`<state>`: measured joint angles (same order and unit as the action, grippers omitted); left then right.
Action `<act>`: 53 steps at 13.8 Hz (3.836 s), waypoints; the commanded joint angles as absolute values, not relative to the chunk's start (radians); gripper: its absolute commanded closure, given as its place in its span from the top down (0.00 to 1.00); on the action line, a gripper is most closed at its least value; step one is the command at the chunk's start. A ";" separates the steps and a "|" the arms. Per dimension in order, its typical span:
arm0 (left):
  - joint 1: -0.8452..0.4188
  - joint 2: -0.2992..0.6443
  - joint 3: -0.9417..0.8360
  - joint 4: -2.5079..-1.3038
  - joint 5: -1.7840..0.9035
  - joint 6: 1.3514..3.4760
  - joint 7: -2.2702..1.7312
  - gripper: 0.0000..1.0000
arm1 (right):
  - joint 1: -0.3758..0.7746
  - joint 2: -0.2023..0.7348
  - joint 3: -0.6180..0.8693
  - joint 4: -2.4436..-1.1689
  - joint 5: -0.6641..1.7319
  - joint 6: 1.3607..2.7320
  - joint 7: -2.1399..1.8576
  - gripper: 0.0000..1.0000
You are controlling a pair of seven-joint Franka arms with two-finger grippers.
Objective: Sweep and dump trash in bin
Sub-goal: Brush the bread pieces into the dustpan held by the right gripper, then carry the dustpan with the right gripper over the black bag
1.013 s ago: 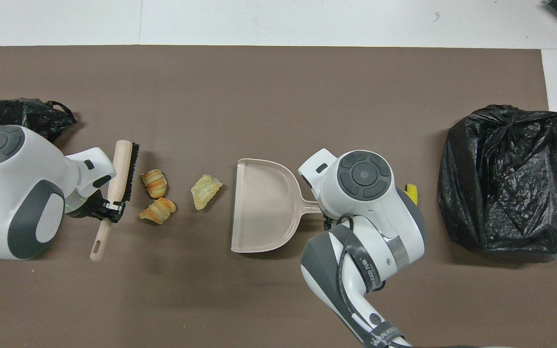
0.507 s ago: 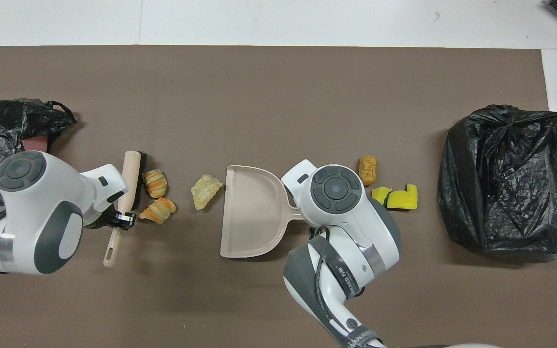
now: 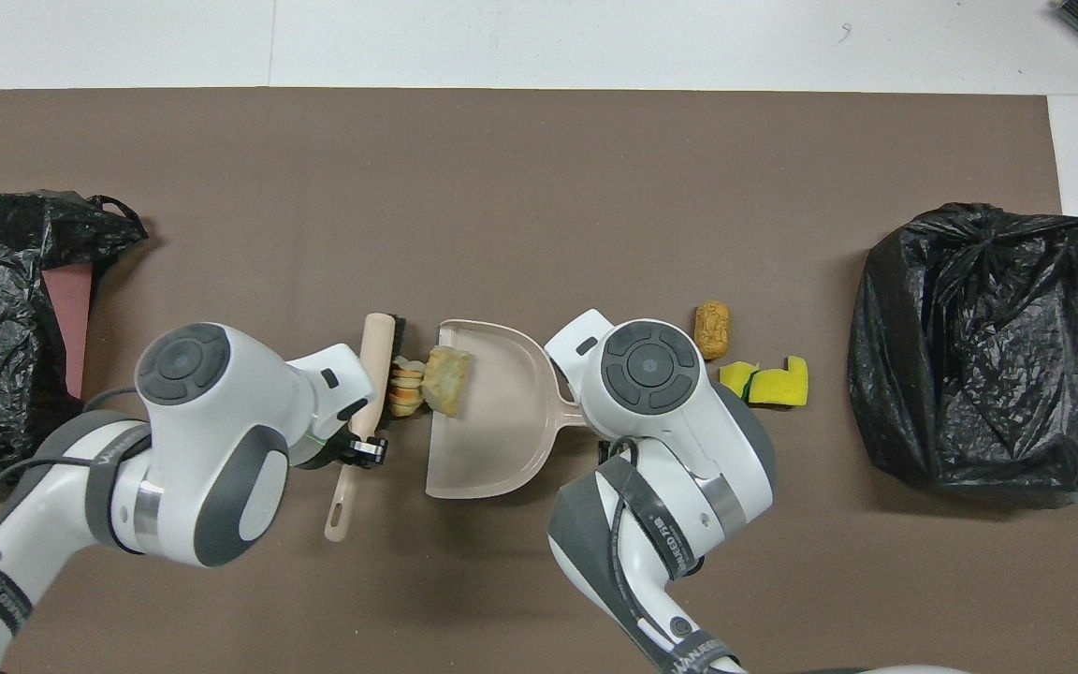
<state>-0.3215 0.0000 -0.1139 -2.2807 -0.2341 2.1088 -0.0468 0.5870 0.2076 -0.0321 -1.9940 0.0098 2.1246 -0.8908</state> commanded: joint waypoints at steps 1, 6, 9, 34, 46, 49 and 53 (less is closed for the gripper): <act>-0.428 -0.023 -0.101 -2.255 -0.284 2.103 -0.168 0.00 | 0.584 0.199 -0.029 -2.011 -0.011 2.145 -0.844 0.00; -0.434 -0.052 -0.088 -2.178 -0.282 2.013 -0.261 0.00 | 0.584 0.199 -0.029 -2.014 -0.011 2.141 -0.839 0.00; -0.341 -0.089 -0.081 -2.178 -0.240 1.915 -0.351 0.00 | 0.584 0.199 -0.029 -2.014 -0.011 2.143 -0.839 0.00; -0.568 -0.124 -0.081 -2.370 -0.371 2.137 -0.440 0.00 | 0.583 0.195 -0.029 -2.011 -0.011 2.122 -0.828 0.00; -0.601 -0.153 -0.094 -2.379 -0.205 2.101 -0.652 0.00 | 0.223 -0.116 -0.034 -1.990 -0.011 1.879 -1.014 0.00; -0.691 -0.147 -0.094 -2.414 -0.231 2.140 -0.682 0.00 | 0.037 -0.130 -0.034 -1.947 -0.012 1.836 -1.188 0.00; -0.767 -0.135 -0.095 -2.468 -0.271 2.250 -0.735 0.00 | -0.208 -0.124 -0.034 -1.924 -0.070 1.833 -1.422 0.00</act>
